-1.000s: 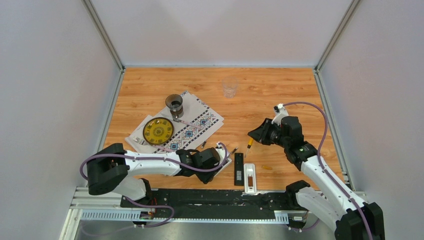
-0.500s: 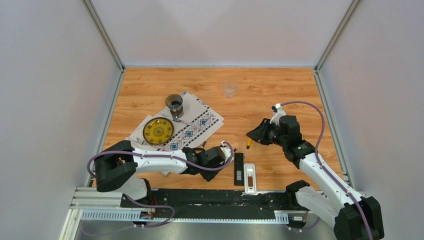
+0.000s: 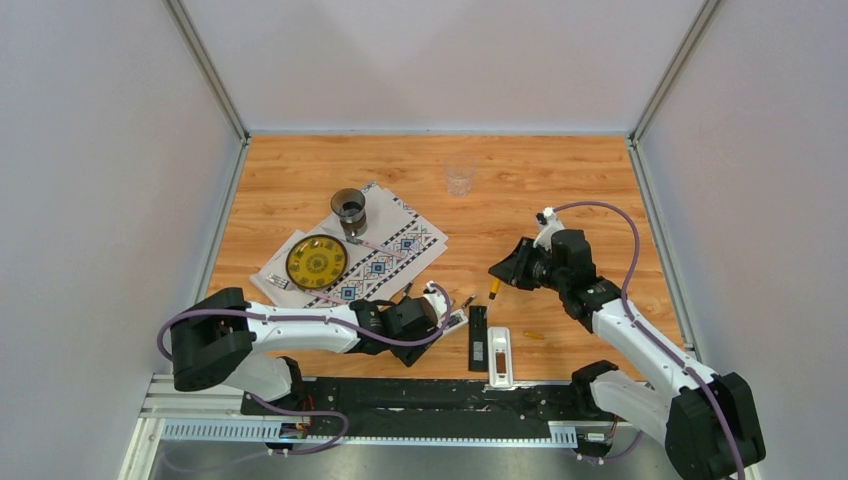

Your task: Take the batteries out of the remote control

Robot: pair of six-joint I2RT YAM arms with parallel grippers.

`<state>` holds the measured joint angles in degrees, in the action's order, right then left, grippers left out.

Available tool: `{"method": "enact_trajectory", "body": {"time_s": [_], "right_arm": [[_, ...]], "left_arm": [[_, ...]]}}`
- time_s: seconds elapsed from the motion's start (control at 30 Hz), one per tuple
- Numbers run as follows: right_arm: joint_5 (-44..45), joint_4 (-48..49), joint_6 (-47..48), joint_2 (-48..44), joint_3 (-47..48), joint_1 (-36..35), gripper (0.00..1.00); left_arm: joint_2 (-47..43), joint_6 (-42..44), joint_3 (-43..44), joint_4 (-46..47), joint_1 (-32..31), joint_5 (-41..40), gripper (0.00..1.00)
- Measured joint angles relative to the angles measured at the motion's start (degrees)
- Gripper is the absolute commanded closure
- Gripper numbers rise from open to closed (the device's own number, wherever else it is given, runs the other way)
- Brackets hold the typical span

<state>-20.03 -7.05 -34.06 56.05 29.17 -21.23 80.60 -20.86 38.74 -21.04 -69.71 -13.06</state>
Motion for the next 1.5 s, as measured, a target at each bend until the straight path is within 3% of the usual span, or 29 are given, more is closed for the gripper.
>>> {"method": "enact_trajectory", "body": {"time_s": [0.47, 0.77, 1.07, 1.37, 1.5], "right_arm": [[2.19, 3.76, -0.2, 6.82, 0.13, -4.48, 1.0], [8.48, 7.74, -0.24, 8.11, 0.24, -9.27, 1.0], [12.0, 11.19, -0.66, 5.55, 0.24, -10.14, 1.0], [9.18, 9.7, -0.66, 0.68, 1.2, -10.54, 1.0], [6.91, 9.4, -0.83, -2.75, 2.89, -11.04, 1.0]], "left_arm": [[-0.31, 3.5, -1.18, 3.65, 0.26, 0.96, 0.32], [0.52, 5.97, -1.09, 6.01, 0.81, 4.42, 0.5], [0.15, 6.8, -1.07, 5.6, 0.85, 5.2, 0.32], [-10.25, 6.82, 2.89, 1.75, 1.84, 4.15, 0.3], [-14.91, 6.27, 3.52, 5.62, 5.38, 9.09, 0.29]]}}
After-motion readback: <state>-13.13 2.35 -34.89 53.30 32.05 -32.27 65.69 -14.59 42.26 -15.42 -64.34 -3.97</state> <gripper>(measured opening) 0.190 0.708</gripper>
